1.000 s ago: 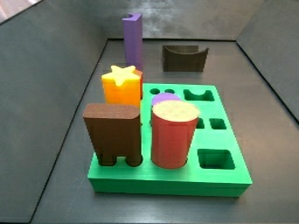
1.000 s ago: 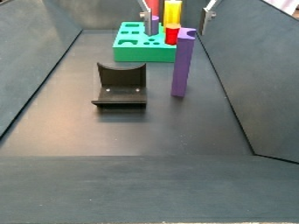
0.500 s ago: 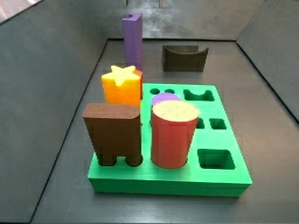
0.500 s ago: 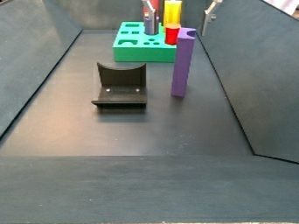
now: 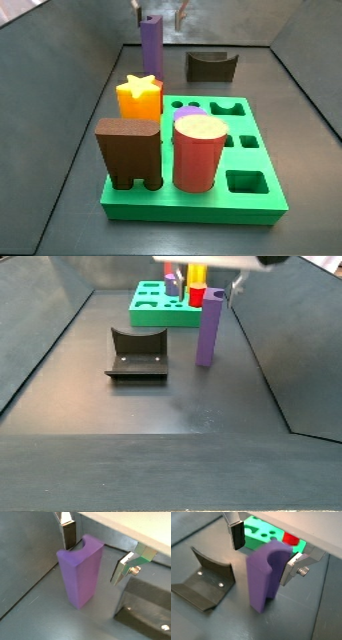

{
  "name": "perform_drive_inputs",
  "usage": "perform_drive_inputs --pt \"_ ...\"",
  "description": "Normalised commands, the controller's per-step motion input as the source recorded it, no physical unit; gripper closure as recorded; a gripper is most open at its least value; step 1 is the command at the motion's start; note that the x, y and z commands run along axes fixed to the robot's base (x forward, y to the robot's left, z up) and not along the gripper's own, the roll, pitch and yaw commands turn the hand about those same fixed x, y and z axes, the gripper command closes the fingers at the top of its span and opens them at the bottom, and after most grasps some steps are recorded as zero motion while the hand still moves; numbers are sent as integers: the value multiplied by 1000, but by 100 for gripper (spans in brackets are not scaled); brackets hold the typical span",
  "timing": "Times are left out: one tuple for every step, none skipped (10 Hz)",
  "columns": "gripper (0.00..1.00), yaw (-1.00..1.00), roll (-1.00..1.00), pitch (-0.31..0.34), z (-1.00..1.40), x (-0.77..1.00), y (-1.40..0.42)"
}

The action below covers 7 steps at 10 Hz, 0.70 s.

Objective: Pick up the arch object. Move up. Move to above the board. Insert the arch object.
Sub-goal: Pick up the arch object.

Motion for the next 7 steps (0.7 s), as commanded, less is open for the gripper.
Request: perform_drive_inputs --pt "0 -91 -51 11 -503 0 0" --pt "0 -74 -40 0 -71 0 0" --pt "0 0 0 -4 0 0 0" --pt "0 0 0 0 0 0 0" --pt "100 0 0 0 0 0 0" --pt "100 0 0 0 0 0 0" --pt "100 0 0 0 0 0 0"
